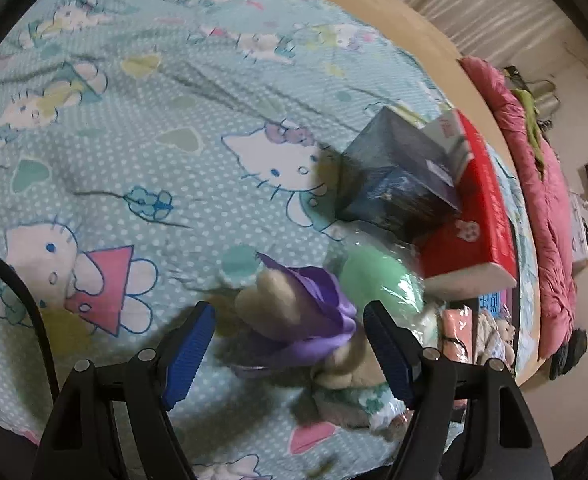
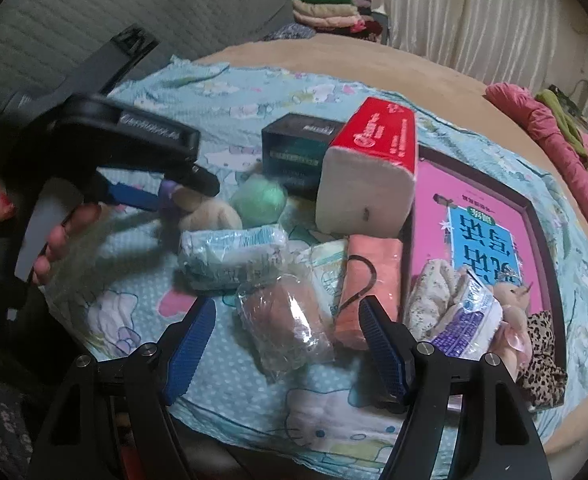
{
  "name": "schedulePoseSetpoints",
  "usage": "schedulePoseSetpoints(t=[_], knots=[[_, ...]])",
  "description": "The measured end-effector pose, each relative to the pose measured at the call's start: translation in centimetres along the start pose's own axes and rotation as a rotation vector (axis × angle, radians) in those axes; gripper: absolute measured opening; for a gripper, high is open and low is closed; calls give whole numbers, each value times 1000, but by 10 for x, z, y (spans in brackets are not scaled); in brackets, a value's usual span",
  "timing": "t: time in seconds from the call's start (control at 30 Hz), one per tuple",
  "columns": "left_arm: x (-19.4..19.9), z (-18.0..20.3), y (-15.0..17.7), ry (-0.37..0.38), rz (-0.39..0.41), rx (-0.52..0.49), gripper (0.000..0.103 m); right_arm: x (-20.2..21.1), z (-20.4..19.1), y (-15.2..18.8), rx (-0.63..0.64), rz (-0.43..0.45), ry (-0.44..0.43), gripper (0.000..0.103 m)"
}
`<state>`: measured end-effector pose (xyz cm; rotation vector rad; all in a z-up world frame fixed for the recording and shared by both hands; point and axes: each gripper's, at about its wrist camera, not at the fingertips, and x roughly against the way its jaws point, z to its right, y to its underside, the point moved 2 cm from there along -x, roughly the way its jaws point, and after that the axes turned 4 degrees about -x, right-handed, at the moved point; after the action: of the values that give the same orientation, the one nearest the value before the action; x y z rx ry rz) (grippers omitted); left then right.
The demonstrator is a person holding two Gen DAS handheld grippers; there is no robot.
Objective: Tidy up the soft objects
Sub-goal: 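Grasp the purple-ribboned plush bear with the left tool while the right tool grasps the clear bag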
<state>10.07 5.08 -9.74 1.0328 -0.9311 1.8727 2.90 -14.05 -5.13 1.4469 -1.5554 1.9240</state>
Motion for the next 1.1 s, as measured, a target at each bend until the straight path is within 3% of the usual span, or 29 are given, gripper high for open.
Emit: schedulePoseSetpoints(t=[0.17, 0.33, 0.4, 0.47, 0.57, 0.8, 1.1], knots=[[-9, 0, -3, 21, -5, 8, 72, -18, -12, 4, 89, -57, 72, 75], [-14, 0, -5, 70, -18, 21, 58, -33, -25, 6, 200, -78, 164, 75], [-15, 0, -5, 78, -18, 21, 57, -38, -31, 8, 250, -83, 196, 74], [-15, 0, -5, 83, -17, 14, 56, -44, -35, 10, 286, -94, 212, 60], [-15, -2, -6, 102, -15, 17, 53, -50, -37, 11, 318, -97, 226, 57], [-4, -4, -2, 138, 20, 6, 50, -31, -25, 6, 256, -17, 168, 50], [38, 6, 1, 98, 111, -66, 49, 9, 7, -11, 40, 128, 42, 49]])
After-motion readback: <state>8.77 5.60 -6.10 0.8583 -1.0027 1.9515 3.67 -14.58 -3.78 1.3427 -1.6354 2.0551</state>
